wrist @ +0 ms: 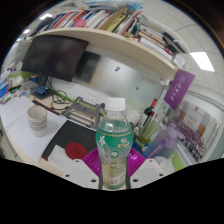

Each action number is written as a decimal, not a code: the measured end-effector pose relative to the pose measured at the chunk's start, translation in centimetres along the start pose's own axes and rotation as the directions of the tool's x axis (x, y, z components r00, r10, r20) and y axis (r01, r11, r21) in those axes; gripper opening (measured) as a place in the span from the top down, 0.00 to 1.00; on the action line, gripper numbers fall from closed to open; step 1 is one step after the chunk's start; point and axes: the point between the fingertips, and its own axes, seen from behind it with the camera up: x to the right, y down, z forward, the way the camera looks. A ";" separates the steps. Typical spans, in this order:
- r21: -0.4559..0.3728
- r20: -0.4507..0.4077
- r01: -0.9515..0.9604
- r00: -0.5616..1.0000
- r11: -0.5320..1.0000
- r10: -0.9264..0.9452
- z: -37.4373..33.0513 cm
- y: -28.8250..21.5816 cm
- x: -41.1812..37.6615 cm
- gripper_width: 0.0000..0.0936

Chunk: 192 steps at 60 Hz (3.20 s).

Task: Pour water

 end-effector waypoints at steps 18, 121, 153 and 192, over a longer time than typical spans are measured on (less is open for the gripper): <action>-0.044 0.049 0.691 0.723 0.722 -0.689 3.0 -6.6 -7.3 0.67; -0.034 0.386 -0.367 0.853 0.930 0.351 9.7 -4.9 -11.5 0.65; -0.011 0.313 -0.288 0.909 0.958 0.276 8.4 -3.9 -11.4 0.29; -0.058 0.100 -0.326 0.938 0.944 0.331 -11.3 -11.4 -12.9 0.14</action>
